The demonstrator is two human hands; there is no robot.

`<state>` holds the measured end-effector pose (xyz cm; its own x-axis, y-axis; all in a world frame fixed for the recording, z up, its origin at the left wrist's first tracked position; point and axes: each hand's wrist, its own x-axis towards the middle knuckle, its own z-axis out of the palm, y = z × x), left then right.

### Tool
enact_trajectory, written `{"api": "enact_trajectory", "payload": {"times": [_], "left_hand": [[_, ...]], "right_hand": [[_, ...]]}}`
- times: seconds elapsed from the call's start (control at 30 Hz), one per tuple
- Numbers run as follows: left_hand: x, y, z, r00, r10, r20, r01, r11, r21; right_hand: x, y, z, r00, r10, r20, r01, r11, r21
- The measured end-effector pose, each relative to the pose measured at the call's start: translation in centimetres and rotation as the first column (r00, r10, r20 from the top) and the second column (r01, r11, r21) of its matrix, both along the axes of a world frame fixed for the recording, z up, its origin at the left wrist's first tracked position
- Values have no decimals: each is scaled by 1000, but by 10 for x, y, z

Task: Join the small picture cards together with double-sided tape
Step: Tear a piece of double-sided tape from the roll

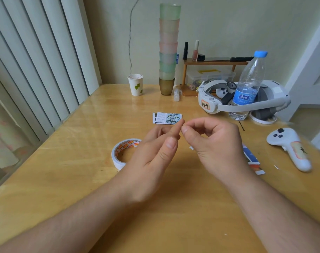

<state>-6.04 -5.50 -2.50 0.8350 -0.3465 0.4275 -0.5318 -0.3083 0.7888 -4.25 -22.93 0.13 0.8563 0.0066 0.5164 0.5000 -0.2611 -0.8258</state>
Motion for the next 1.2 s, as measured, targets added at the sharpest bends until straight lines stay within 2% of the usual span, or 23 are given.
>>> {"api": "enact_trajectory", "payload": {"times": [0.3, 0.43, 0.53, 0.7, 0.8, 0.9, 0.97, 1.03, 1.2], "left_hand": [[-3, 0, 4, 995, 61, 83, -76, 979, 187], [-1, 5, 5, 985, 96, 144, -135, 945, 297], [1, 7, 4, 986, 78, 148, -125, 934, 335], [2, 5, 6, 983, 64, 173, -123, 927, 354], [1, 3, 4, 994, 44, 100, -69, 962, 265], [0, 0, 4, 992, -40, -123, 36, 999, -33], [1, -2, 5, 956, -119, -268, 57, 971, -230], [2, -4, 5, 919, -176, -353, 38, 931, -364], [4, -3, 10, 804, -351, -480, -2, 806, -592]], "right_hand": [[1, 2, -2, 999, -3, -43, 6, 999, 52], [2, -1, -2, 998, 6, -68, -7, 1000, -5], [2, -3, -3, 997, -16, -75, 11, 998, -59], [3, -2, -8, 994, -60, -95, 54, 996, -64], [4, 0, -7, 994, -56, -97, 50, 997, -58], [6, 0, -7, 994, -48, -98, 43, 998, -55], [7, 0, -7, 994, -43, -102, 39, 998, -41], [7, -1, -8, 994, -36, -107, 33, 999, -25], [7, -1, -8, 995, 10, -104, -10, 1000, 1]]}}
